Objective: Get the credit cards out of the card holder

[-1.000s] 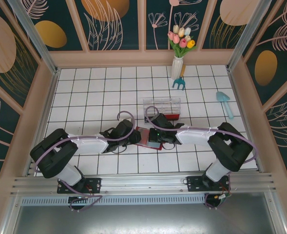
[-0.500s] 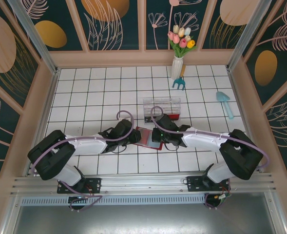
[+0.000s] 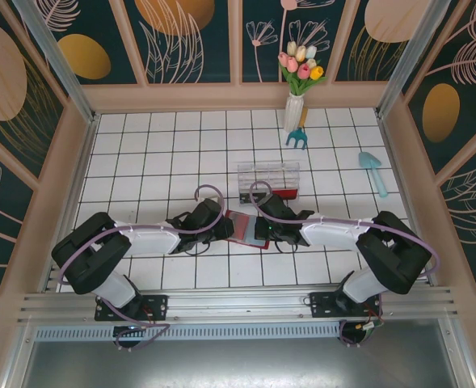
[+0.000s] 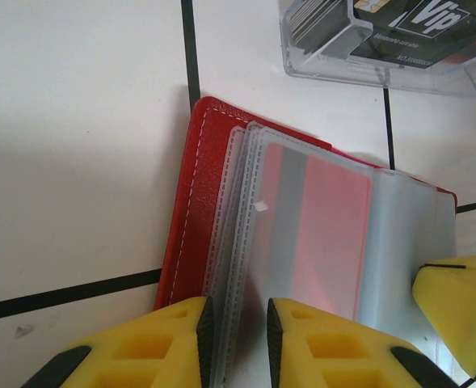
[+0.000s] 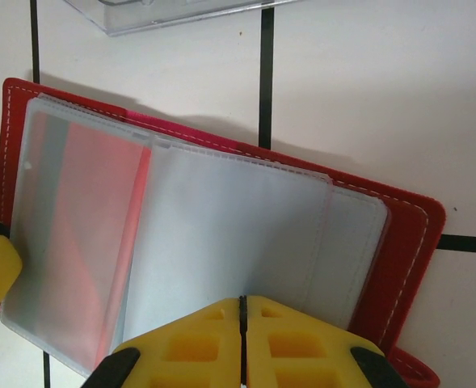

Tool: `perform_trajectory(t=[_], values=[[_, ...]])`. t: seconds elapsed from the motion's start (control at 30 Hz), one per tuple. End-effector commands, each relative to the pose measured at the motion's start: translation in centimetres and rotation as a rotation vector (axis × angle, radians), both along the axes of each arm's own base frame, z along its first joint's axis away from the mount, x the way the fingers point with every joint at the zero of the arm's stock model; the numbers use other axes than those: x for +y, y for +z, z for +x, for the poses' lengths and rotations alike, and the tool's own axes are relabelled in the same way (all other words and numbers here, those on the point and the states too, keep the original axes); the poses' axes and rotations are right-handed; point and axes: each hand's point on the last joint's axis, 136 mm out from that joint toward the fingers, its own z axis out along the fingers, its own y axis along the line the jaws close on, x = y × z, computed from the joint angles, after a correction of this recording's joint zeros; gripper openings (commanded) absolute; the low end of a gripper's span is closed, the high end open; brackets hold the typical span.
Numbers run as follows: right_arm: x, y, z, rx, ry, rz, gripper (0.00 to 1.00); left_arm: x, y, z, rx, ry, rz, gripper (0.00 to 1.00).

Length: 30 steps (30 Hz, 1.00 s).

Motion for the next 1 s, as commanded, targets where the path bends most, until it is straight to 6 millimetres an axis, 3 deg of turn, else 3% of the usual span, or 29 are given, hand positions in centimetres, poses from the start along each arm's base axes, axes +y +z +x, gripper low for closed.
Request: perform_trajectory(t=[0.0, 0.4, 0.97], values=[[-0.7, -0.8, -0.1, 0.019, -0.024, -0.027, 0.08, -1.1, 0.9, 0.0, -0.014, -0.044, -0.043, 0.27], [-0.8, -1.4, 0.0, 0.027, -0.03, -0.033, 0.09, -2.7, 4.7, -0.5, -0.074, -0.107, -0.189, 0.26], [-1.1, -1.0, 0.1, 0.02, -0.043, -0.021, 0.13, -5.0, 5.0, -1.5, -0.052, -0.194, -0.281, 0.3]])
